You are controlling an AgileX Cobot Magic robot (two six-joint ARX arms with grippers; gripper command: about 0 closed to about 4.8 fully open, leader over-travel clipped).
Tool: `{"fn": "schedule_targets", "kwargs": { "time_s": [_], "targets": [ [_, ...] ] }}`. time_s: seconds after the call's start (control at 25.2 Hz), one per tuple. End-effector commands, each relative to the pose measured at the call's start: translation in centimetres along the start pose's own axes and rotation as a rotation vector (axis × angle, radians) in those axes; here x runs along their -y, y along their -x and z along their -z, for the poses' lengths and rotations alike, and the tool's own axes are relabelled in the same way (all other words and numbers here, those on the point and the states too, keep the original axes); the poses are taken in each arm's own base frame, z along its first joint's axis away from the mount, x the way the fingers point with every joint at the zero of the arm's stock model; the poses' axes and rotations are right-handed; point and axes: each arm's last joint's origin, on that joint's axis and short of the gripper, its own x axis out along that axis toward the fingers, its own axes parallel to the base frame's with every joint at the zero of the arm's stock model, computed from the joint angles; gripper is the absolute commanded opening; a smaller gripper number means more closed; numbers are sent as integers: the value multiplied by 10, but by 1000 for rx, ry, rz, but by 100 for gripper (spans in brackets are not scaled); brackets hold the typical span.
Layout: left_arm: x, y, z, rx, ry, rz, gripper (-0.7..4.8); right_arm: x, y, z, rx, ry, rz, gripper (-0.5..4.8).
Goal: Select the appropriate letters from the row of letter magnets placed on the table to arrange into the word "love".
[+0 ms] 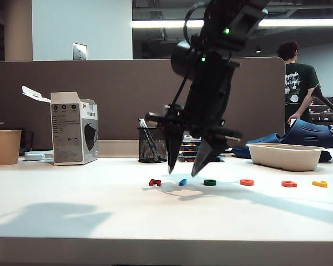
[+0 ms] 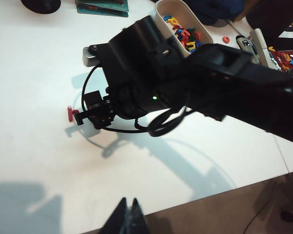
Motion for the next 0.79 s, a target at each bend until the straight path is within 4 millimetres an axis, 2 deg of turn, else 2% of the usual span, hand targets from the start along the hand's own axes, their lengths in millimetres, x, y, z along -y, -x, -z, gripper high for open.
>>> {"fn": "schedule_targets", "kwargs": {
  "time_s": [0.04,0.12,0.44,0.63,0.67,0.71,0.79],
  "targets": [
    [0,1,-1,9,3,5,-5,0,-9,2,-18,3,8,229],
    [0,1,-1,8,3,6,-5,0,-12,2,-24,2,9,228],
    [0,1,-1,8,3,5,-5,2,-17,5,-44,1,39,112],
    [0,1,-1,8,3,6,-5,7,-38,14,-126,-4,69,95],
    [0,1,-1,8,3,6,-5,8,-41,16,-142,-5,74,71],
    [0,1,-1,8,3,5,-5,9,-43,19,-173,-6,84,5],
    [0,1,-1,8,3,6,-5,10,-42,22,-210,-8,96,-9]
  ]
}}
